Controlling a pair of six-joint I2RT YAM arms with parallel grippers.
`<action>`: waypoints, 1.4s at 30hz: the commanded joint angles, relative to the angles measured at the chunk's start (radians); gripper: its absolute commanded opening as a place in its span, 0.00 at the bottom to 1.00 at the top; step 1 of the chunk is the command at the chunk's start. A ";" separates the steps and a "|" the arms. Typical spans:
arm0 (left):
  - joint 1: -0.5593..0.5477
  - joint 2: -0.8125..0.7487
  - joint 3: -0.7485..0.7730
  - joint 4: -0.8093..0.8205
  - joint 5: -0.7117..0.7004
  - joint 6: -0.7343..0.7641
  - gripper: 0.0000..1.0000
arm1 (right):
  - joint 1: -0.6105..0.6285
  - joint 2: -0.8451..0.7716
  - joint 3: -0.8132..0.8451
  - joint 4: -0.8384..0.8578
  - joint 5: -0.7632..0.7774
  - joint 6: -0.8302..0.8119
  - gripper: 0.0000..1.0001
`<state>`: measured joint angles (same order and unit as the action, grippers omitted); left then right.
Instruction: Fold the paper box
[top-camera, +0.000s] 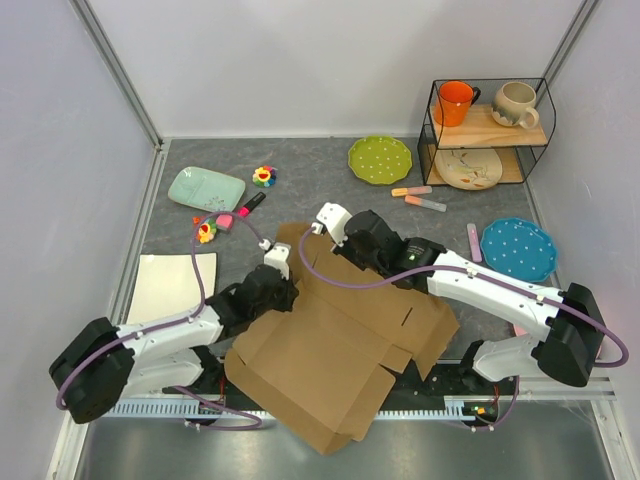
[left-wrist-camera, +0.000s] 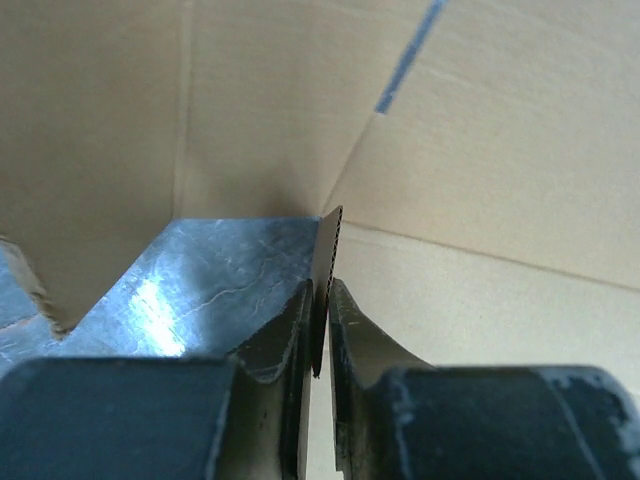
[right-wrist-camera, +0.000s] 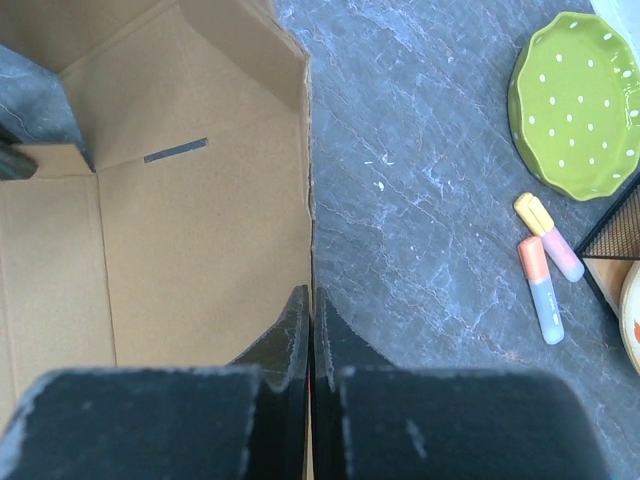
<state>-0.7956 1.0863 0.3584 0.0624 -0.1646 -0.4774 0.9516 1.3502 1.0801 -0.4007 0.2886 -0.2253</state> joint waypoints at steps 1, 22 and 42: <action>-0.108 -0.051 -0.094 0.201 -0.180 0.078 0.17 | 0.024 -0.008 0.014 0.010 0.007 0.009 0.00; -0.398 -0.161 0.026 0.112 -0.512 0.266 0.49 | 0.044 -0.042 0.000 -0.023 0.040 0.015 0.00; 0.001 -0.212 0.301 0.060 -0.181 0.045 0.56 | 0.088 -0.022 -0.008 -0.010 0.075 0.026 0.00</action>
<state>-0.9382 0.8070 0.6174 0.1020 -0.5499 -0.2840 1.0134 1.3361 1.0664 -0.4282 0.3367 -0.2199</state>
